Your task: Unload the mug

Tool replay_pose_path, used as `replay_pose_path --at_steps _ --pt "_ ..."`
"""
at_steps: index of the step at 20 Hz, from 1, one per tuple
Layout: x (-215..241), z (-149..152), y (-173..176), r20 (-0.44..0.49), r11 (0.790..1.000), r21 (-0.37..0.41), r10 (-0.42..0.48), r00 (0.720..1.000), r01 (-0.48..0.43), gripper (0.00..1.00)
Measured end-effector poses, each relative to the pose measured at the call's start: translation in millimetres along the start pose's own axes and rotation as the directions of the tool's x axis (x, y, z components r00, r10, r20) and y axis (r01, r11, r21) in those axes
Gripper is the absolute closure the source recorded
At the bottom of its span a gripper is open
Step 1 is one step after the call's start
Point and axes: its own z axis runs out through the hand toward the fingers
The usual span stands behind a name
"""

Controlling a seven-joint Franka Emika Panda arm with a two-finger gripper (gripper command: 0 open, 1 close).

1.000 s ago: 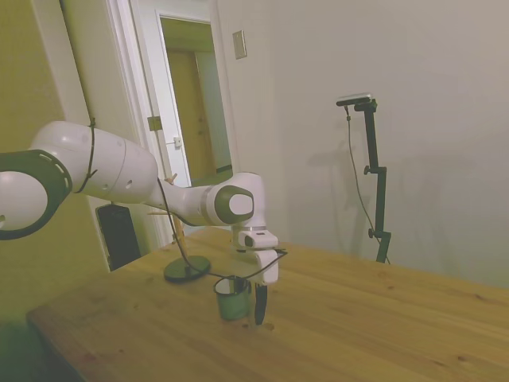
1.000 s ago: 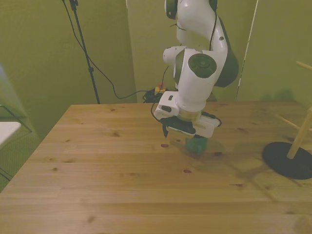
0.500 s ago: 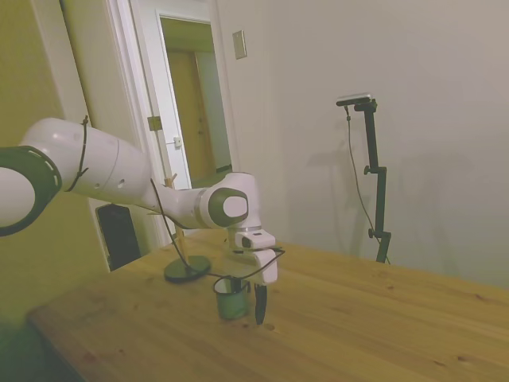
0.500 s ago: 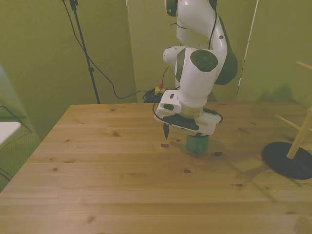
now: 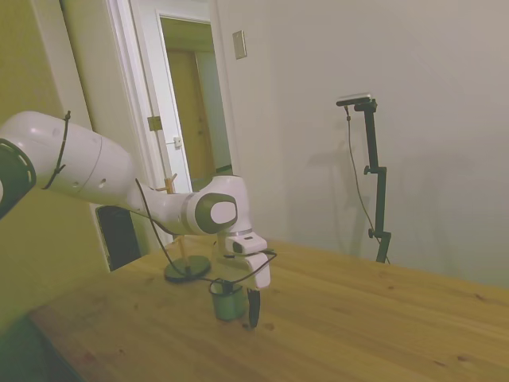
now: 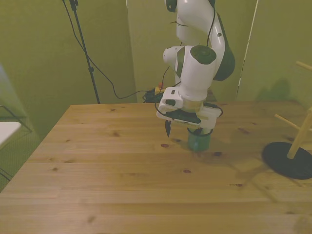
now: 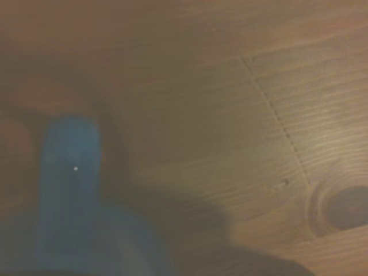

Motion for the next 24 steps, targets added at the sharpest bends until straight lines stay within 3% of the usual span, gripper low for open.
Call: replay_pose_path --at_steps 9,24 --pt "-12 -2 11 -0.001 0.999 0.011 -0.051 0.999 0.051 0.0" --pt "-24 -51 42 -0.025 0.987 0.104 -0.117 0.993 0.119 0.0"
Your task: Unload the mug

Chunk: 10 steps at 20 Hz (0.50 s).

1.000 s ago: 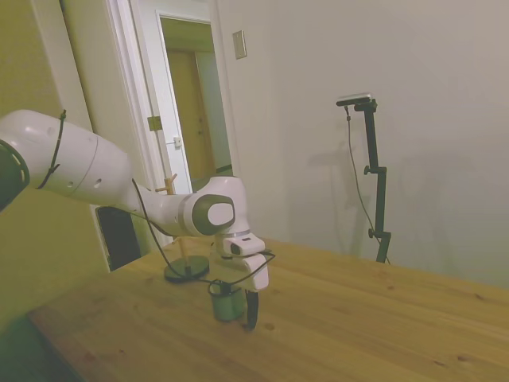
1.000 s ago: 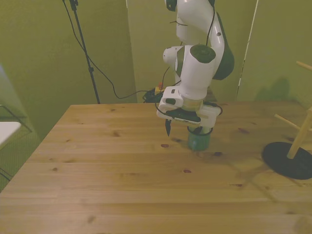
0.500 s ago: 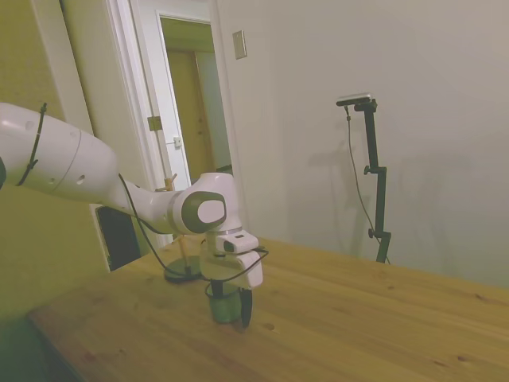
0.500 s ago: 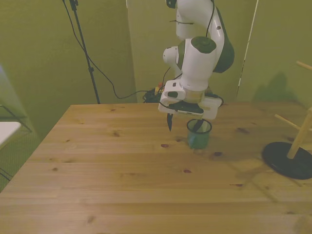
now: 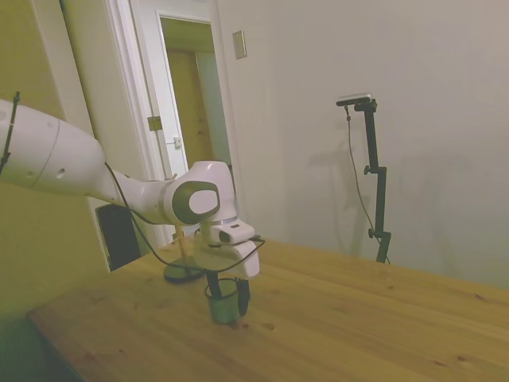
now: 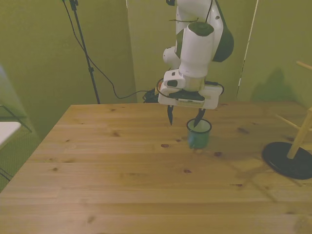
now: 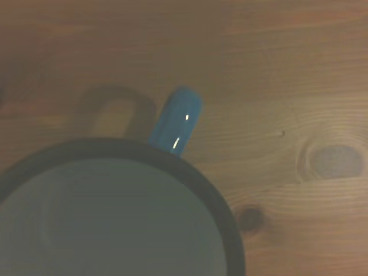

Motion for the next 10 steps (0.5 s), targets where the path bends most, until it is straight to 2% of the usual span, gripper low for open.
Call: replay_pose_path --at_steps 3,10 --pt "-7 -13 10 -0.004 1.0 0.027 -0.01 1.0 0.01 0.0" --pt "-27 -22 23 -0.033 0.995 0.086 -0.043 0.999 0.046 0.0"
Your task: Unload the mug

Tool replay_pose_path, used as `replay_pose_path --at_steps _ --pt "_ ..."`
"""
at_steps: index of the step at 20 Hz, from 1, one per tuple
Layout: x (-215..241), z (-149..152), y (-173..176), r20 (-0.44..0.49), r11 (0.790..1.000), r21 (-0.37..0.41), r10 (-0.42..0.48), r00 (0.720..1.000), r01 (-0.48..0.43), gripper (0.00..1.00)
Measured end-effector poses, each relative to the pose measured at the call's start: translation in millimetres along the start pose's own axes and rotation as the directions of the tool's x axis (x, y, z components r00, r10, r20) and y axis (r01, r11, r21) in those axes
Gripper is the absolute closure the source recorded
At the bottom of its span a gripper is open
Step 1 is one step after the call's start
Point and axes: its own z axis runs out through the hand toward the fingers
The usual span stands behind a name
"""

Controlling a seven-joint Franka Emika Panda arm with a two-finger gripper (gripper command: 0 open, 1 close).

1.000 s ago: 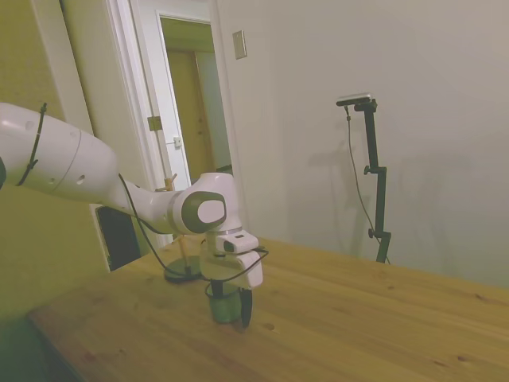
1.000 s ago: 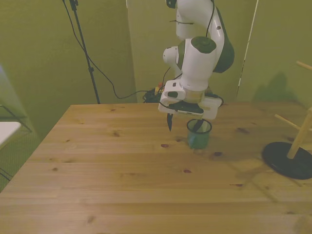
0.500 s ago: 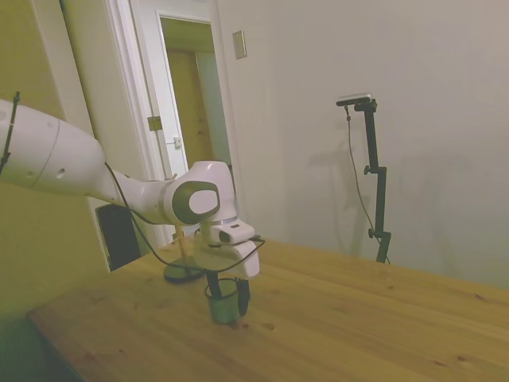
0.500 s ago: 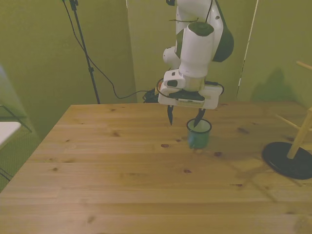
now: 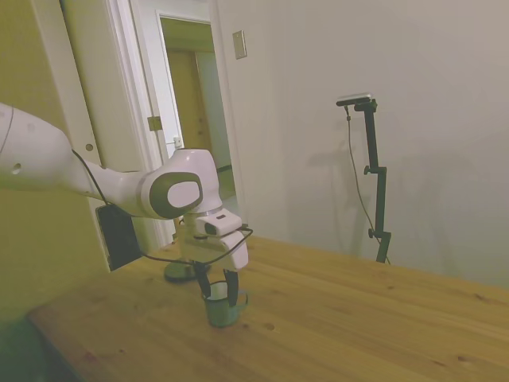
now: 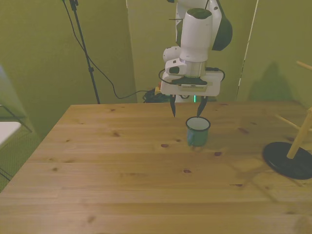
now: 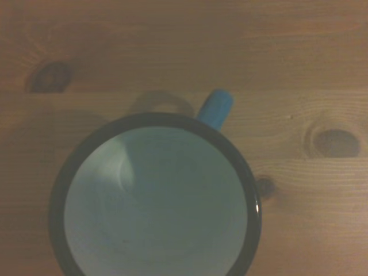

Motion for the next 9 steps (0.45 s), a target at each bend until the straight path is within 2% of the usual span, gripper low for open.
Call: replay_pose_path --at_steps 4,9 --pt "-7 -7 12 -0.01 0.999 0.037 -0.02 1.0 0.021 0.0" --pt "-17 3 27 -0.014 0.998 0.042 -0.054 0.998 0.054 0.0"
